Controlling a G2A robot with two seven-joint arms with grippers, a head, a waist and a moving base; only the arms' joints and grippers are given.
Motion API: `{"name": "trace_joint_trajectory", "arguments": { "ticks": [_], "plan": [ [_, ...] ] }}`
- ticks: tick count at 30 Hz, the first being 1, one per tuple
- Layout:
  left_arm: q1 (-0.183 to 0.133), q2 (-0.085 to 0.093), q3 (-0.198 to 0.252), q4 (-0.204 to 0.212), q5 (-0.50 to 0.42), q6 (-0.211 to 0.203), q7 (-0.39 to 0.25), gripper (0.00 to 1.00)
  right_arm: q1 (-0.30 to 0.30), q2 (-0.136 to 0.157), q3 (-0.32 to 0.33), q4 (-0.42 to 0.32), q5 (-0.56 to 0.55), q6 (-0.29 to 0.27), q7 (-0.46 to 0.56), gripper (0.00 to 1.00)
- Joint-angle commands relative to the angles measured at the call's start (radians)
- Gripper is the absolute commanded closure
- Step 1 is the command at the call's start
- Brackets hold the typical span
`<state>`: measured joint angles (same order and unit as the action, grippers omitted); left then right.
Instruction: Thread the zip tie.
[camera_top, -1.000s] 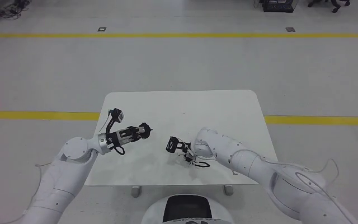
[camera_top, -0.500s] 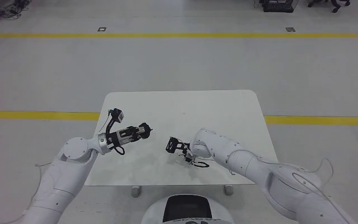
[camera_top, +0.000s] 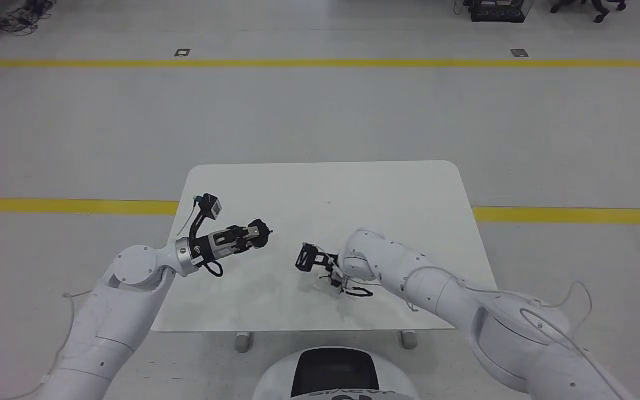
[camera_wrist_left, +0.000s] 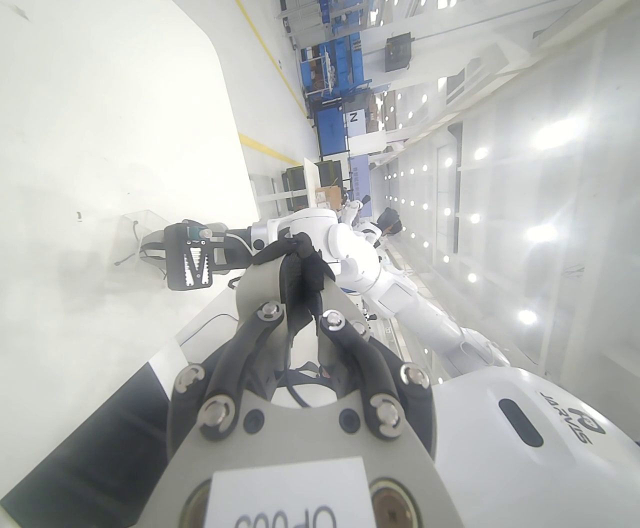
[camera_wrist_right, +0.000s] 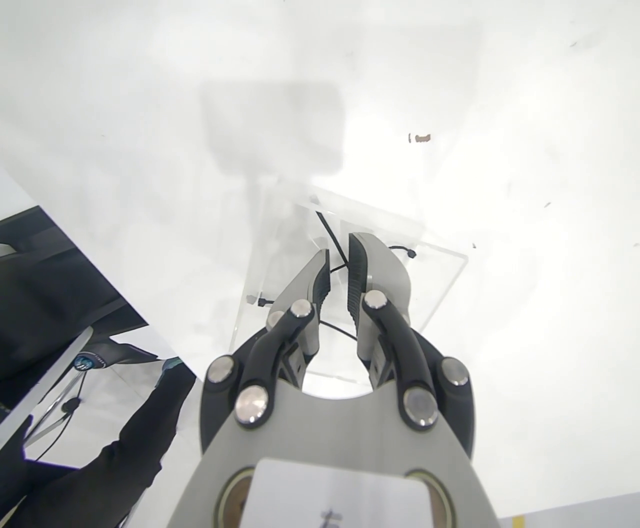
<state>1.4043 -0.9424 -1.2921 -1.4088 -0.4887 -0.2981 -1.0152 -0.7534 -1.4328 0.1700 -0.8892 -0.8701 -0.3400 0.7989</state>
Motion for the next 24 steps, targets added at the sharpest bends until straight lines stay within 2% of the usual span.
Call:
{"name": "trace_joint_trajectory", "arguments": {
  "ticks": [1,24],
  "plan": [
    [0.000,0.000,0.000,0.000,0.000,0.000,0.000,1.00,0.002,-0.002,0.000,0.001,-0.005,0.000,0.000,0.86],
    [0.000,0.000,0.000,0.000,0.000,0.000,0.000,1.00,-0.001,-0.025,0.000,0.036,0.002,0.000,0.011,0.85]
  ]
}}
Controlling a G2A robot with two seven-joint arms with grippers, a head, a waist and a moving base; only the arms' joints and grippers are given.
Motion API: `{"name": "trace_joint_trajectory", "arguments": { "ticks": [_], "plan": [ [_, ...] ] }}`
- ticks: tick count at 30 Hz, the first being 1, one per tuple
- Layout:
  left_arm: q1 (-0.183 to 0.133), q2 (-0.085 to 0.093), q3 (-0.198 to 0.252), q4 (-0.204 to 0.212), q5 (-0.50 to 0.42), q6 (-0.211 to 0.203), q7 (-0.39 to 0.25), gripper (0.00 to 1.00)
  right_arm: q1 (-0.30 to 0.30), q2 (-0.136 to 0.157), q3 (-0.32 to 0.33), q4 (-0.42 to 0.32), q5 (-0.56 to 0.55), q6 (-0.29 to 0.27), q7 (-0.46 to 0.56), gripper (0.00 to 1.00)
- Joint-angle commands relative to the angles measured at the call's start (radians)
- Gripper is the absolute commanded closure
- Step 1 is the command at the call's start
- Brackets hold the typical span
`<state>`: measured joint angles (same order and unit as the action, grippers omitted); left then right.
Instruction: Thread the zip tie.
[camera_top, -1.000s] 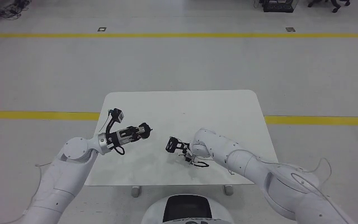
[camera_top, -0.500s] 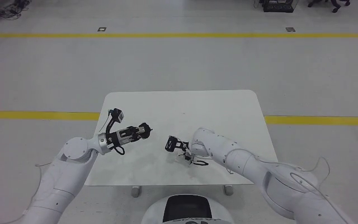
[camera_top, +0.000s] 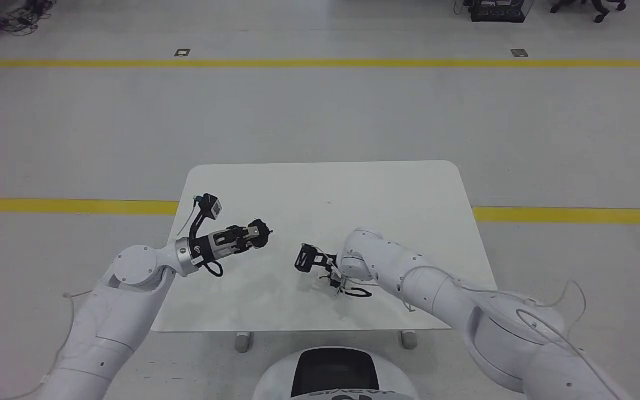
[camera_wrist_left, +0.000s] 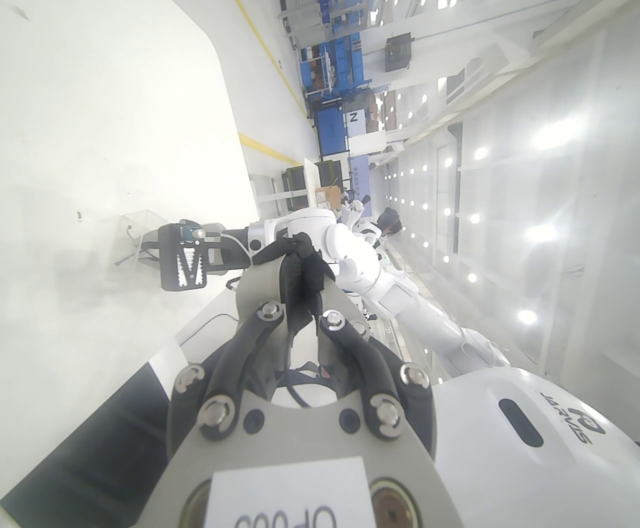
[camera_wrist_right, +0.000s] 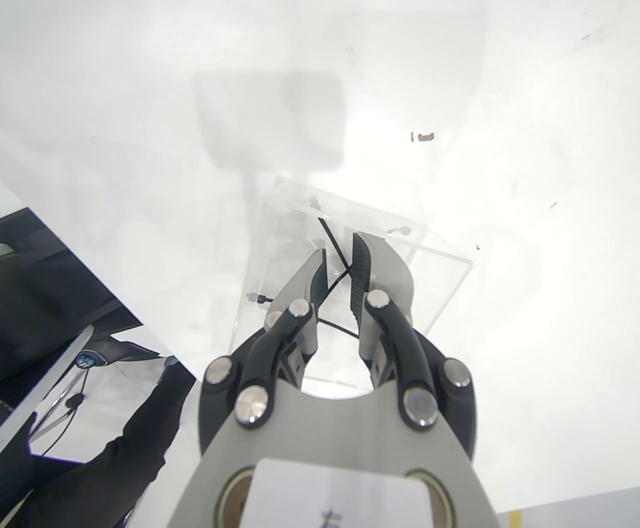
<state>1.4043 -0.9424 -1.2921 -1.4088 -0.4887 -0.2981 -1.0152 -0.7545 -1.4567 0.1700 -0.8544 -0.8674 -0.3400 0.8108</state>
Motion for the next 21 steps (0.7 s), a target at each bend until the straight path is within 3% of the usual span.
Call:
{"name": "trace_joint_trajectory", "arguments": {
  "ticks": [1,5,9,16,21],
  "plan": [
    [0.000,0.000,0.000,0.000,0.000,0.000,0.000,1.00,0.000,-0.001,0.000,0.003,-0.001,0.000,-0.001,0.86],
    [0.000,0.000,0.000,0.000,0.000,0.000,0.000,1.00,-0.002,-0.005,0.000,0.007,-0.001,0.000,0.003,0.87],
    [0.000,0.000,0.000,0.000,0.000,0.000,0.000,1.00,-0.003,-0.009,0.000,0.012,0.000,0.000,0.011,1.00],
    [0.000,0.000,0.000,0.000,0.000,0.000,0.000,1.00,0.004,-0.010,0.000,0.009,0.000,0.000,0.005,1.00],
    [0.000,0.000,0.000,0.000,0.000,0.000,0.000,1.00,0.017,0.005,0.000,-0.027,0.000,0.000,-0.004,1.00]
  ]
}}
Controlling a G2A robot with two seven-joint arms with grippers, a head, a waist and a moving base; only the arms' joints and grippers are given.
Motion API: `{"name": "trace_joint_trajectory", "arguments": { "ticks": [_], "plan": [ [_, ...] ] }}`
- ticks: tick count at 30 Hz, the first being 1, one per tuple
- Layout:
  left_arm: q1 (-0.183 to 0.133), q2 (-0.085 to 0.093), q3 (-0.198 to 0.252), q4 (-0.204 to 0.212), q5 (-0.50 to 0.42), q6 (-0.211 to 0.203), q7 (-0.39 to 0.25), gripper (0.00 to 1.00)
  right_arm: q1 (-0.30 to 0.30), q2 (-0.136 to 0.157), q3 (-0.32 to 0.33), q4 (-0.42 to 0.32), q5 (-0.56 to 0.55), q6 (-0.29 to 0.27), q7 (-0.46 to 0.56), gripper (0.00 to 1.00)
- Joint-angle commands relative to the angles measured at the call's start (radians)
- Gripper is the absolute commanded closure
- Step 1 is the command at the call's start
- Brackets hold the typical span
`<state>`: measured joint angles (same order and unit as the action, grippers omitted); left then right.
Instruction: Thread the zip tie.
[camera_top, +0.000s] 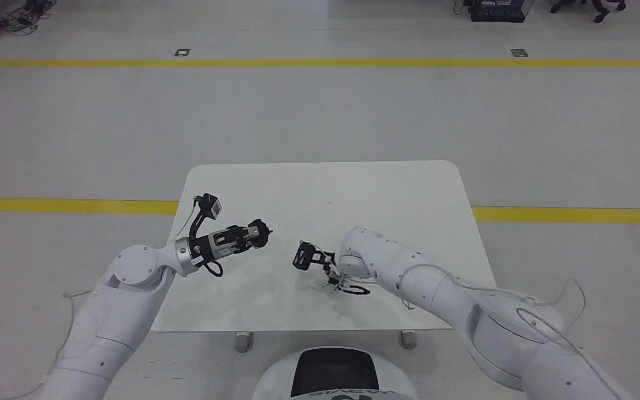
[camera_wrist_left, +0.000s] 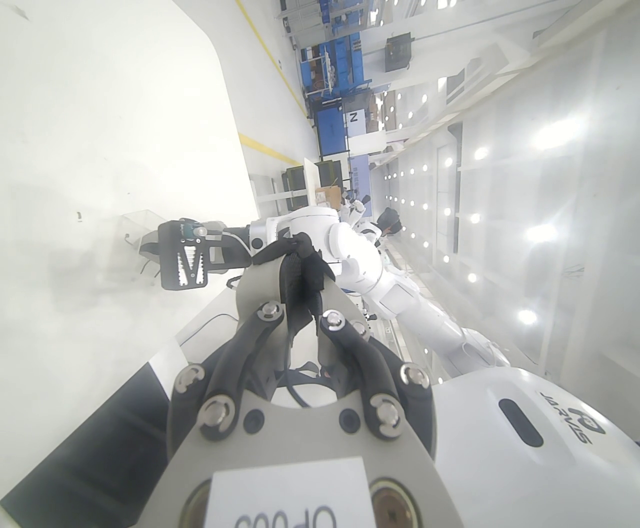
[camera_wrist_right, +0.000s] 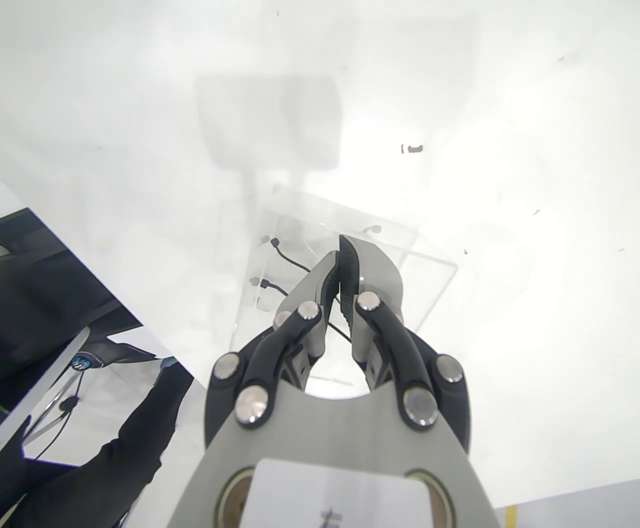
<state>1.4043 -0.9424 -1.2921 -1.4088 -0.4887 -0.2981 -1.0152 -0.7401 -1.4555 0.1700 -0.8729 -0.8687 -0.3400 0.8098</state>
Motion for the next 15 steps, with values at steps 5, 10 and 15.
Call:
{"name": "trace_joint_trajectory", "arguments": {
  "ticks": [5,10,15],
  "plan": [
    [0.000,0.000,0.000,0.000,0.000,0.000,0.000,1.00,0.007,0.029,0.000,-0.045,0.007,0.000,-0.006,1.00],
    [0.000,0.000,0.000,0.000,0.000,0.000,0.000,1.00,0.001,0.048,0.000,-0.065,0.016,0.000,0.005,1.00],
    [0.000,0.000,0.000,0.000,0.000,0.000,0.000,1.00,-0.002,0.050,0.000,-0.066,0.023,0.000,0.008,1.00]
  ]
}}
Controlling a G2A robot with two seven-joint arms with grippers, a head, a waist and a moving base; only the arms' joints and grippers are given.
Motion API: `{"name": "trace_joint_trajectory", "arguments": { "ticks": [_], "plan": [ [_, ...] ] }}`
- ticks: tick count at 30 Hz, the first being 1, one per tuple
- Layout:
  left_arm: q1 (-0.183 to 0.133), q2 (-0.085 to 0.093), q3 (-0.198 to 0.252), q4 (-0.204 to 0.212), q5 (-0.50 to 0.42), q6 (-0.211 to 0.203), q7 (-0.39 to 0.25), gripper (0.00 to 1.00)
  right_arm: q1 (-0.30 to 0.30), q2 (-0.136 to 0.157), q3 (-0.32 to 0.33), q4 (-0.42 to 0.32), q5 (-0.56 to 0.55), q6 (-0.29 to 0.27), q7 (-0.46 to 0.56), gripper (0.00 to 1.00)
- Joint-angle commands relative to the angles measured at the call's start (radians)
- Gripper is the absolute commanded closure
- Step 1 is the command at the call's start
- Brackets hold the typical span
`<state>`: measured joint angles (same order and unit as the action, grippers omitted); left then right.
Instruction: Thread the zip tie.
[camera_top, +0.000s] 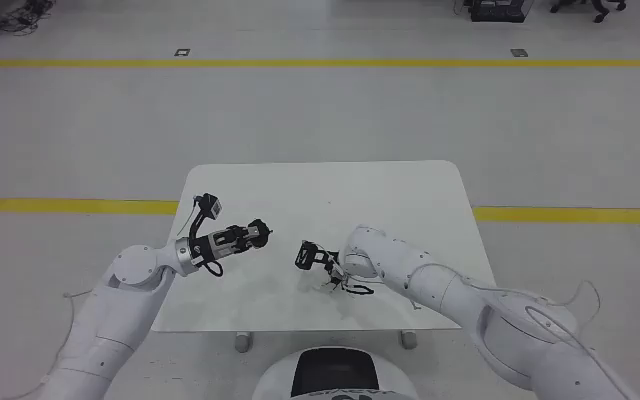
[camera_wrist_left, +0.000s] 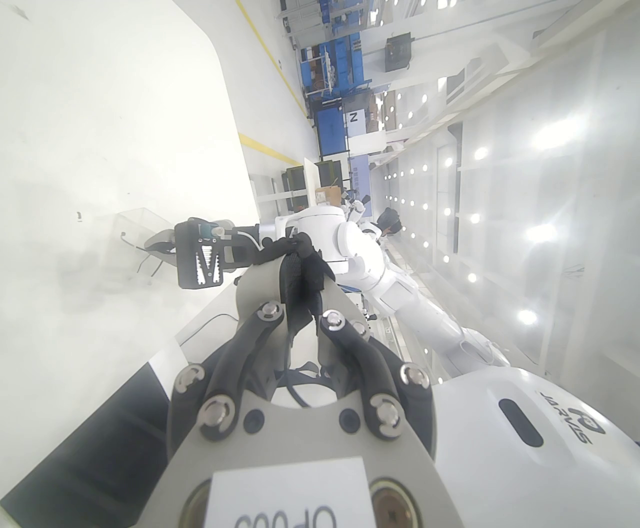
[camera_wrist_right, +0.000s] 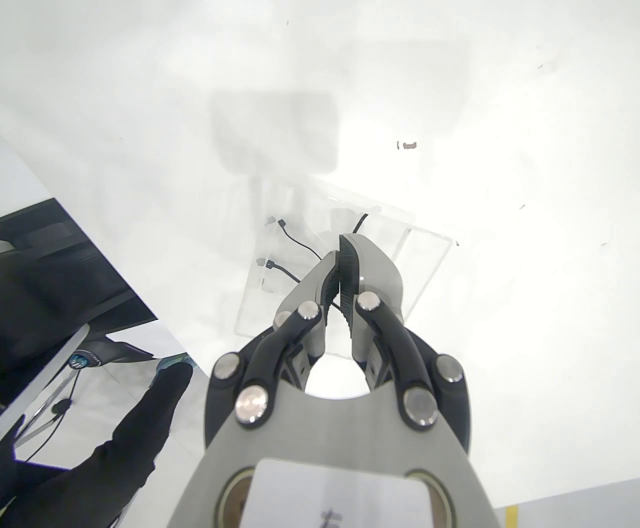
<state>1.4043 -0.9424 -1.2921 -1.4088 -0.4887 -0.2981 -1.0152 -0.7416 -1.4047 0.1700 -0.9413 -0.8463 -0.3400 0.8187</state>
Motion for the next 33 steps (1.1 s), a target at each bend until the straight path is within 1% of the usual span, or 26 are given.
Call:
{"name": "trace_joint_trajectory", "arguments": {
  "ticks": [1,6,8,29,32,33],
  "plan": [
    [0.000,0.000,0.000,0.000,0.000,0.000,0.000,1.00,-0.001,-0.001,0.000,0.005,0.002,0.000,-0.003,0.97],
    [0.000,0.000,0.000,0.000,0.000,0.000,0.000,1.00,-0.003,-0.013,0.000,0.021,-0.001,0.000,0.000,0.89],
    [0.000,0.000,0.000,0.000,0.000,0.000,0.000,1.00,-0.004,-0.018,0.000,0.028,-0.002,0.000,-0.001,0.88],
    [0.000,0.000,0.000,0.000,0.000,0.000,0.000,1.00,-0.007,-0.087,0.000,0.125,-0.040,0.000,0.035,0.89],
    [0.000,0.000,0.000,0.000,0.000,0.000,0.000,1.00,-0.008,-0.095,0.000,0.139,-0.042,0.000,0.038,0.92],
    [0.000,0.000,0.000,0.000,0.000,0.000,0.000,1.00,-0.008,-0.097,0.000,0.142,-0.042,0.000,0.039,0.95]
  ]
}}
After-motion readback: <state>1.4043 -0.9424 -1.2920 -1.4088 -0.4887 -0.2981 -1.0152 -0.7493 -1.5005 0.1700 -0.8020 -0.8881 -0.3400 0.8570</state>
